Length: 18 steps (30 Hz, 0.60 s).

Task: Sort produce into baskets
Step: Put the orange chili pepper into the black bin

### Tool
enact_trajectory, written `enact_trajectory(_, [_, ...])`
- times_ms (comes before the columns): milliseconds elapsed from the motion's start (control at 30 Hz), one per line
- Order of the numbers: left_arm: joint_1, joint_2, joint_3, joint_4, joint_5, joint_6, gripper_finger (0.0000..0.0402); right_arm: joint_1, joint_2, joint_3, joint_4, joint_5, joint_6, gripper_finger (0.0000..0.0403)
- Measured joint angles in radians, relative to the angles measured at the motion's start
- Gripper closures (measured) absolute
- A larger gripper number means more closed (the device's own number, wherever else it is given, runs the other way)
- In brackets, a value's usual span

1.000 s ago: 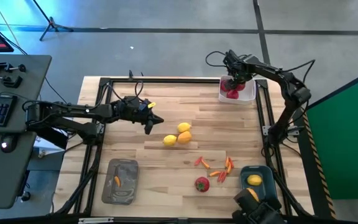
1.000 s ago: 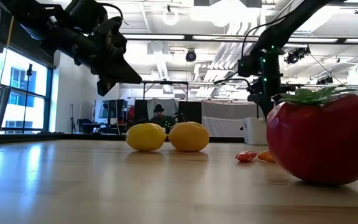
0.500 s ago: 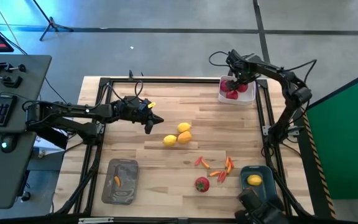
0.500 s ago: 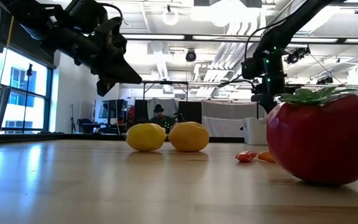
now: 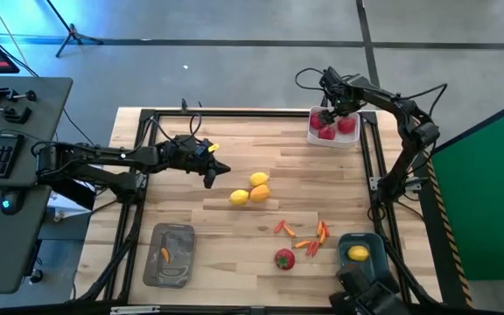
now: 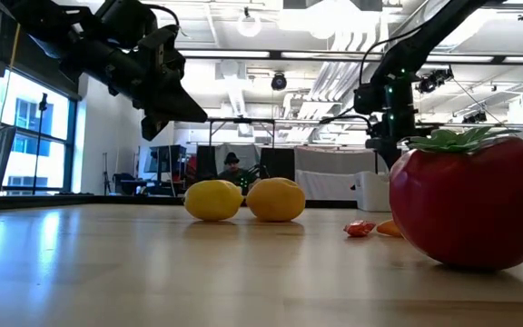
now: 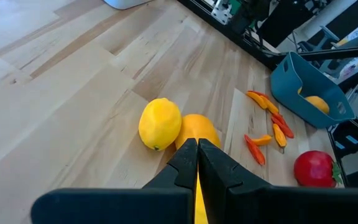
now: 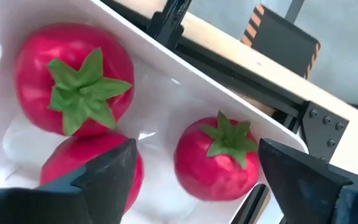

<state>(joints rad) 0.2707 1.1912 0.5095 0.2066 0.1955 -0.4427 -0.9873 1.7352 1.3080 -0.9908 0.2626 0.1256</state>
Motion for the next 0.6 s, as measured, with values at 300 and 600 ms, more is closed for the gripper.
enact_trajectory(300, [-0.001, 0.0, 0.0, -0.007, 0.0, 0.007, 0.0402, 0.152, -0.215, 0.014, 0.052, -0.063, 0.072, 0.0377])
enact_trajectory(600, [0.005, 0.0, 0.0, -0.092, 0.008, 0.039, 0.0401, 0.516, -0.324, -0.062, 0.078, -0.071, 0.452, 0.0395])
